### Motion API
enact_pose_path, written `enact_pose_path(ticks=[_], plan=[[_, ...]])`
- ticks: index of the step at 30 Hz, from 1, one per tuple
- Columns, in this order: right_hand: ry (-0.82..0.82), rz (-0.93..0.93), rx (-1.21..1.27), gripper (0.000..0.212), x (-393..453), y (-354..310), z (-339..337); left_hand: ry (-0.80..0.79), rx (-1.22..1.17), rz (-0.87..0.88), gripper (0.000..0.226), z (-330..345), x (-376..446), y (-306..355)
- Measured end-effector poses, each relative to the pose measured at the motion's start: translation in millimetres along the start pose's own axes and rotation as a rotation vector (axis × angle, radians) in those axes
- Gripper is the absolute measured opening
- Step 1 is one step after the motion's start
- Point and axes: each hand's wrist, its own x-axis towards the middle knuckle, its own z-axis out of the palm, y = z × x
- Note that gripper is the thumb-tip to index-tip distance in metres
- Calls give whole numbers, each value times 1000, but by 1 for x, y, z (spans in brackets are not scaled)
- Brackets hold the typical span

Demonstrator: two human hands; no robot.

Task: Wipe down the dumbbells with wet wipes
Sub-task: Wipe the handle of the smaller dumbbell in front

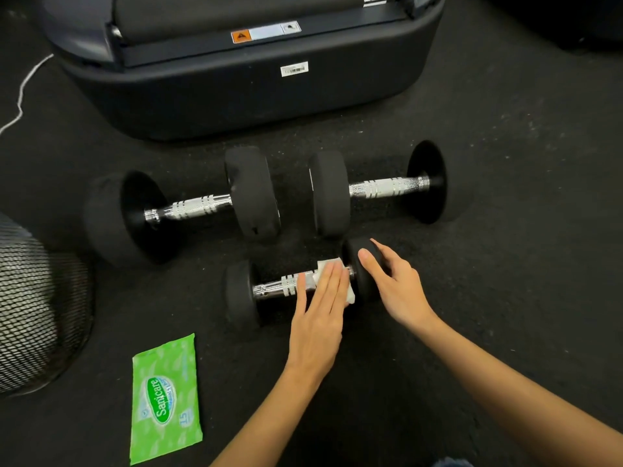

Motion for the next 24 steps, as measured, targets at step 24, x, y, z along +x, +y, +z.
enact_pose_path(ticks=[24], plan=[[-39,-81,-118,70,9,5,-4,-69,57,-14,68,-14,20,-8]])
